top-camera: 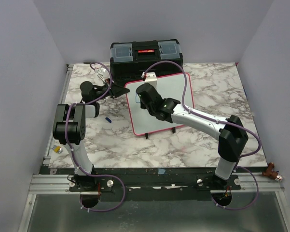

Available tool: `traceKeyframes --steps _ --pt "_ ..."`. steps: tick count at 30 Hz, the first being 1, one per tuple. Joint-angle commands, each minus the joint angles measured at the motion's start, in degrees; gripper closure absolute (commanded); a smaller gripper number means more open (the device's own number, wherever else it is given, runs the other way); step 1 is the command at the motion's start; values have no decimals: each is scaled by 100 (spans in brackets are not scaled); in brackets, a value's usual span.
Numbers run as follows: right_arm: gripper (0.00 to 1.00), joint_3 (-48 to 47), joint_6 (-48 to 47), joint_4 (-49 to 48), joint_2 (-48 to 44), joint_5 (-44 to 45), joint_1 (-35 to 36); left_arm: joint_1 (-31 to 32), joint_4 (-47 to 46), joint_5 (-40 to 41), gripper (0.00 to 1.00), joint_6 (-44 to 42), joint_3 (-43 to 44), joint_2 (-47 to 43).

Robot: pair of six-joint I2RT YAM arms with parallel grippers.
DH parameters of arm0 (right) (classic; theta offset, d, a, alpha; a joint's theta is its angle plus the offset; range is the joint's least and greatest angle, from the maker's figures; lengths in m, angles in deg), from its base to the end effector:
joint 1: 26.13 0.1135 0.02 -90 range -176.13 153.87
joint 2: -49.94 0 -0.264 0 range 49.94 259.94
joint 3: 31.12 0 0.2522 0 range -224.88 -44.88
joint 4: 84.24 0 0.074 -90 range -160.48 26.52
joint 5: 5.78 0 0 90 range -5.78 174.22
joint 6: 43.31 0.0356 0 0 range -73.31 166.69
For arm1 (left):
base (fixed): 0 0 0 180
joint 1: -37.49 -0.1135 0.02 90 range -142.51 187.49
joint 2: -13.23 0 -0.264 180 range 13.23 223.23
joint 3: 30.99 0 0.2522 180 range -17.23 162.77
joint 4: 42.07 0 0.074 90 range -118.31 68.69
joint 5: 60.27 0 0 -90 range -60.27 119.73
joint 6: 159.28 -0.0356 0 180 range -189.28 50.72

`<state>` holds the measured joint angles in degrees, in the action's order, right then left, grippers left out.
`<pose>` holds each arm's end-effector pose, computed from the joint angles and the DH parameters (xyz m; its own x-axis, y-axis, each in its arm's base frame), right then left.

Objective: Write a sentence on the whiteboard

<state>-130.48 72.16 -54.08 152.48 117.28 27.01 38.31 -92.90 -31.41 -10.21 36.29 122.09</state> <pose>0.2650 0.3211 0.3001 -0.4685 -0.0240 -0.8832 -0.2168 0.9722 0.0886 0.3835 -0.0367 0.2106 -0.6647 -0.4046 -0.6281 0.5857 0.2397 -0.7743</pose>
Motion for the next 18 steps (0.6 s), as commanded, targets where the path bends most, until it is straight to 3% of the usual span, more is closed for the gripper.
traceKeyframes --steps 1,11,18 --pt "99 218 37 -14 -65 -282 -23 -30 -612 -258 100 -195 -32 -233" --pt "99 756 93 3 -396 -365 -21 -31 -669 -249 100 -159 -26 -207" --pt "99 790 91 104 -424 83 -23 -29 -687 -250 100 -141 -34 -207"
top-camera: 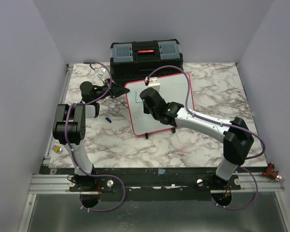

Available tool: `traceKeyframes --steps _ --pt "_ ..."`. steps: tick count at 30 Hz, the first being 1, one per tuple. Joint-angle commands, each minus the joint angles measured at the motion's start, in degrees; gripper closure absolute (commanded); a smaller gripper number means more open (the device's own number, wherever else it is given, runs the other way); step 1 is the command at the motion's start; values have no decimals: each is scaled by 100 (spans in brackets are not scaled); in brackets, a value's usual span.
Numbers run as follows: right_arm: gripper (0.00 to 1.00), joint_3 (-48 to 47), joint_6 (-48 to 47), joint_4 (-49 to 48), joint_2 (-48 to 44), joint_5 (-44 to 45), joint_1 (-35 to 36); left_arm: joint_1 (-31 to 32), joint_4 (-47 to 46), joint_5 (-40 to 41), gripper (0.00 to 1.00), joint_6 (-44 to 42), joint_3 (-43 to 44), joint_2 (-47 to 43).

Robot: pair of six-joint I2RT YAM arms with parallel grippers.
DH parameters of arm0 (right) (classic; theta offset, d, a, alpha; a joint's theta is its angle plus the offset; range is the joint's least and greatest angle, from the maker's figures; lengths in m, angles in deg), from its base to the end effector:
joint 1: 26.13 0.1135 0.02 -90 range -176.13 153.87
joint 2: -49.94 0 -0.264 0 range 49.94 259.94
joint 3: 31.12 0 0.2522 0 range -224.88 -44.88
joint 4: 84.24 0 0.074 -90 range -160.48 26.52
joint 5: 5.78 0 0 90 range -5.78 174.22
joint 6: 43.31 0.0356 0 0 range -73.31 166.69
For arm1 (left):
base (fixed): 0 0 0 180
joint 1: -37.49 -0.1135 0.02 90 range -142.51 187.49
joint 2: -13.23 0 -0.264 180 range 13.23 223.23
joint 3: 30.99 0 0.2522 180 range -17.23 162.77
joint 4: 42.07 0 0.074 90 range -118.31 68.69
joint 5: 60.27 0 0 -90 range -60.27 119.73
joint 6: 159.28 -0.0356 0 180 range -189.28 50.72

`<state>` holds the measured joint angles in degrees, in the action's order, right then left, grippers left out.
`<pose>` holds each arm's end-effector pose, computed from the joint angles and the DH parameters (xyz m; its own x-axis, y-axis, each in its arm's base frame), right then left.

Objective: Write a sentence on the whiteboard

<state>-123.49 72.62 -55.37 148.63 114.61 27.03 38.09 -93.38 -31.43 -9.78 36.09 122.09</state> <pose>0.2519 0.3062 0.2864 -0.5042 -0.0439 -0.8625 -0.2468 0.9644 0.0952 0.3830 -0.0352 0.2104 -0.6646 -0.4087 -0.6255 0.5836 0.2387 -0.7761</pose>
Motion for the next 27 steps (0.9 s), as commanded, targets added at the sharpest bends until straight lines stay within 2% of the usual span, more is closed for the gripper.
traceKeyframes --steps 1,9,27 --pt "99 54 28 242 -24 436 -24 -12 -641 -252 100 -183 -15 -207" --pt "99 -299 -141 326 142 793 -41 -7 -631 -247 100 -183 -15 -217" --pt "99 -984 -296 334 563 663 -52 -4 -604 -230 100 -227 -15 -225"
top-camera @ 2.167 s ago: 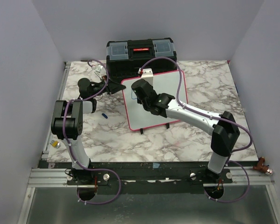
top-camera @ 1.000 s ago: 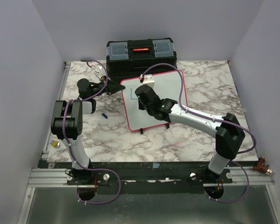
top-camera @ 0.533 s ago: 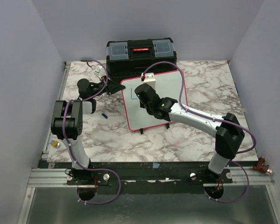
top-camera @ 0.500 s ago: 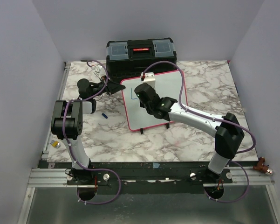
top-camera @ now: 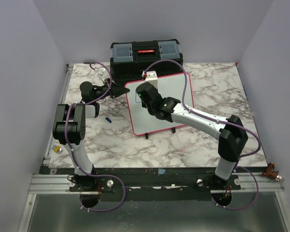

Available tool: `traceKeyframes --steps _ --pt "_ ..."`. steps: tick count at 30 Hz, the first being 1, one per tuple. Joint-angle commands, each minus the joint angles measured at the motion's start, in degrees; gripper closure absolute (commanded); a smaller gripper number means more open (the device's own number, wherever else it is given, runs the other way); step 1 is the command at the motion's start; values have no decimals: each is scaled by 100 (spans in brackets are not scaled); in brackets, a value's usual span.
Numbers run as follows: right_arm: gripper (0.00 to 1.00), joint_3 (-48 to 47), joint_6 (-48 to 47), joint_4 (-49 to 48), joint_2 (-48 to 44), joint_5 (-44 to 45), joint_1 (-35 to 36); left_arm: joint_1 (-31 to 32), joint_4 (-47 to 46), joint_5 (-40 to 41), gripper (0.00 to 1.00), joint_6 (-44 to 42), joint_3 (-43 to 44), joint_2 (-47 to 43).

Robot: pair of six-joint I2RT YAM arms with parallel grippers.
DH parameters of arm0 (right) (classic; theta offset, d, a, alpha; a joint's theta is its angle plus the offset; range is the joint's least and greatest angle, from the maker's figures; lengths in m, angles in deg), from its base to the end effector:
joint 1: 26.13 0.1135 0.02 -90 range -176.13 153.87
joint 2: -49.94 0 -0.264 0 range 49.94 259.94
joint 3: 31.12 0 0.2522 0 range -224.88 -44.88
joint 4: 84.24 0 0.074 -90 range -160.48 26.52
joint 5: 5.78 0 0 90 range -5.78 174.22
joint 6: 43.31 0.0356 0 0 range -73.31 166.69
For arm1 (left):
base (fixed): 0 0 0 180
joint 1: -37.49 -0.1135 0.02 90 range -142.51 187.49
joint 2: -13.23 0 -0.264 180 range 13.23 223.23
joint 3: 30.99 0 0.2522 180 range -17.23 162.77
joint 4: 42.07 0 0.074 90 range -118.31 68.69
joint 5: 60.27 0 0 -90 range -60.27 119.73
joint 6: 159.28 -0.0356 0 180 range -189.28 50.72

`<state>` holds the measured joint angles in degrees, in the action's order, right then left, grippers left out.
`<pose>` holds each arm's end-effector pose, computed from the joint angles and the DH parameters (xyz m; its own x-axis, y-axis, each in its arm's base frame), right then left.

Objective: Write a sentence on the whiteboard

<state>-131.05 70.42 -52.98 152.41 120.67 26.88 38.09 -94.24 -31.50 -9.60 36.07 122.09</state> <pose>0.2661 0.3181 0.3030 -0.4454 -0.0533 -0.8937 -0.1815 0.9829 0.0318 0.3826 -0.0352 0.2116 -0.6577 -0.4086 -0.6328 0.5932 0.2368 -0.7695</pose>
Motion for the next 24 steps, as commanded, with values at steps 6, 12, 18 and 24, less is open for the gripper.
traceKeyframes --steps 6,12,18,24 --pt "99 -261 -71 88 220 -83 -37 0 -493 -224 100 -246 -12 -231" --pt "99 -232 -64 96 152 -270 -37 -1 -473 -214 100 -259 -7 -231" --pt "99 -33 -75 -73 -38 -535 -37 1 -458 -205 100 -265 -12 -242" --pt "99 255 7 -407 -504 -742 -37 0 -454 -204 100 -273 -12 -247"
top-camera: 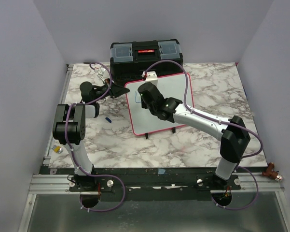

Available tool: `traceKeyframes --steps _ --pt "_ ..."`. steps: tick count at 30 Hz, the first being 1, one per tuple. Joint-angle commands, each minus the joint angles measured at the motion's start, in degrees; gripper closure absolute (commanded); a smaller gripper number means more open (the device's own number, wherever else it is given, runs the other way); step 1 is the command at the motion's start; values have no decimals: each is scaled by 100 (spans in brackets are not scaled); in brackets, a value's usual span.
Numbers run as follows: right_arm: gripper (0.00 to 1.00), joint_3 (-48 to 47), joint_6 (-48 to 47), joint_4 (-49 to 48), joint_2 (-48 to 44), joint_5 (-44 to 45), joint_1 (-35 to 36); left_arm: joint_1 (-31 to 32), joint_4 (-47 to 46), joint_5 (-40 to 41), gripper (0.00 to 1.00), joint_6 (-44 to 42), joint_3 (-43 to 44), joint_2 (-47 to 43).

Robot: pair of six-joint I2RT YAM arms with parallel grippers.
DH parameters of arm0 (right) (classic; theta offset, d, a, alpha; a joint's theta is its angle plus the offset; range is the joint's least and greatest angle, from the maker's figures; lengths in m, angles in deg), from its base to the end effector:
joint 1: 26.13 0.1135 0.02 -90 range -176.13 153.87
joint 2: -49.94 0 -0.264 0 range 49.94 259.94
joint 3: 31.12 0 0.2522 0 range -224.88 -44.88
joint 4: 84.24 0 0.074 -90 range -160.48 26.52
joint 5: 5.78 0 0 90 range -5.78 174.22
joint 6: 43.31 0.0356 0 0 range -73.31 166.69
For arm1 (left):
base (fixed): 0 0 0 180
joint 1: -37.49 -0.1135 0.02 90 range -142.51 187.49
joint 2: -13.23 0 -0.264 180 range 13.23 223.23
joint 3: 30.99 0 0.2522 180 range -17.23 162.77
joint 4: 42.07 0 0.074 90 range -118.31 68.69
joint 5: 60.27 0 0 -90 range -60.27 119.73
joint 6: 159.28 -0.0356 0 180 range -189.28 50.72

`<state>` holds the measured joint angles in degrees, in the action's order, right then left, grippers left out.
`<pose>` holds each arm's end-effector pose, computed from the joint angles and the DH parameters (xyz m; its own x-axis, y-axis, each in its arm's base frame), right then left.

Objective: Write a sentence on the whiteboard

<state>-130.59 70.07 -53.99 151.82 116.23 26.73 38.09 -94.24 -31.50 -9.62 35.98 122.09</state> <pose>0.2650 0.3187 0.3050 -0.4604 -0.0505 -0.8863 -0.2439 0.9672 0.0715 0.3824 -0.0352 0.2112 -0.6585 -0.4085 -0.6320 0.5922 0.2369 -0.7702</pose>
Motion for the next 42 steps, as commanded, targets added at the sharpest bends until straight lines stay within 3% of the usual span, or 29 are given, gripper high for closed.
traceKeyframes --steps 1,14,22,42 --pt "99 264 43 -399 -519 -349 -30 -1 -454 -205 100 -271 -3 -251" --pt "96 975 482 -884 -1144 -1045 -658 -6 -454 -214 100 -279 -43 -321" --pt "99 1249 427 -1040 -1244 -1012 -689 -12 -447 -205 100 -285 -56 -330" --pt "99 880 453 -999 -764 -951 -698 -7 -459 -205 100 -280 -48 -308"
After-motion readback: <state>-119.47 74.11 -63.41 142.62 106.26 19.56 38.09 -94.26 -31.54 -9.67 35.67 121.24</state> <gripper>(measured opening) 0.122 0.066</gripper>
